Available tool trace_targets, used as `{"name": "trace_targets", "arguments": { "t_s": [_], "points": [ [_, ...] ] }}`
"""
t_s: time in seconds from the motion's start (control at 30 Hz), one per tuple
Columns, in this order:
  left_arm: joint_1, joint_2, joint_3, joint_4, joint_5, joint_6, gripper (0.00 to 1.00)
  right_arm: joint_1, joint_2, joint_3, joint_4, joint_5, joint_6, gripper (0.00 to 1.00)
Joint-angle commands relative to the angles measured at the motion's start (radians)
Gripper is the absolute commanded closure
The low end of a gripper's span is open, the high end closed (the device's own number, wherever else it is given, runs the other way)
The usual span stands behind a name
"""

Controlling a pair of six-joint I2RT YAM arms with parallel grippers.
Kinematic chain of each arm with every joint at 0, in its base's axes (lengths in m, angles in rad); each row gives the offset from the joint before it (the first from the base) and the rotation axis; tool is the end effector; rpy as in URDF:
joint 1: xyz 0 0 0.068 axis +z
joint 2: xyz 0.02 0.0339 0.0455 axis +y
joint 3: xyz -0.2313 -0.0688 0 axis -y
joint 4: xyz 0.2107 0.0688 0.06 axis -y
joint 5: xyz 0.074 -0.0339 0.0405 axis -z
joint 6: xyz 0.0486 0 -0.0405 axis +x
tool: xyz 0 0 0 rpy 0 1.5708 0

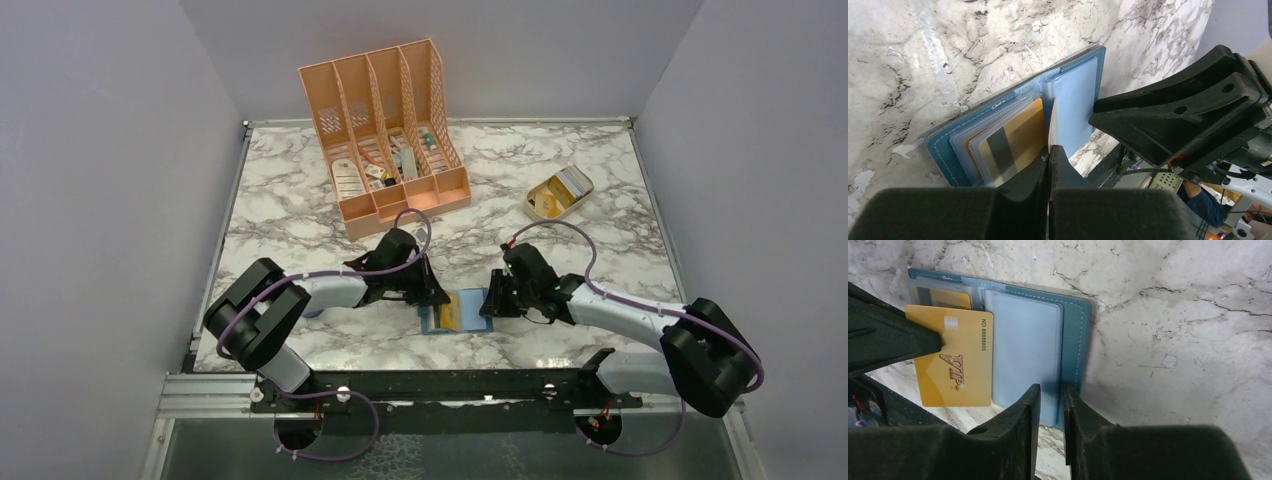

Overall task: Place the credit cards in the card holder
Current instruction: Insert the credit card into the card holder.

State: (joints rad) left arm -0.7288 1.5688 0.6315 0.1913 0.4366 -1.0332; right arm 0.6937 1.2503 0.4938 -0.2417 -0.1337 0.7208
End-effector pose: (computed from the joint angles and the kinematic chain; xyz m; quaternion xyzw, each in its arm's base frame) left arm 0.1947 -0.2013 0.1304 -0.0498 0.8972 -0.4281 0.0960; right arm 0.1556 0.1378 0.1294 -0.0059 0.9573 0.2318 0.1726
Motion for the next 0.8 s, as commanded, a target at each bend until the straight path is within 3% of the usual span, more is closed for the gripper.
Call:
{"name": "trace_targets", "arguments": {
  "t_s": [0.0,0.77],
  "points": [
    [-0.004,-0.042,0.002,-0.024,-0.041,0.019,1.0,0.003,-0.002,-0.025,0.028,0.003,0.011,0.78],
    [-0.005,0.035,-0.024,0.051,-0.04,-0.022,1.0,0.003,-0.018,-0.037,0.013,0.017,0.012,0.81]
  ]
}}
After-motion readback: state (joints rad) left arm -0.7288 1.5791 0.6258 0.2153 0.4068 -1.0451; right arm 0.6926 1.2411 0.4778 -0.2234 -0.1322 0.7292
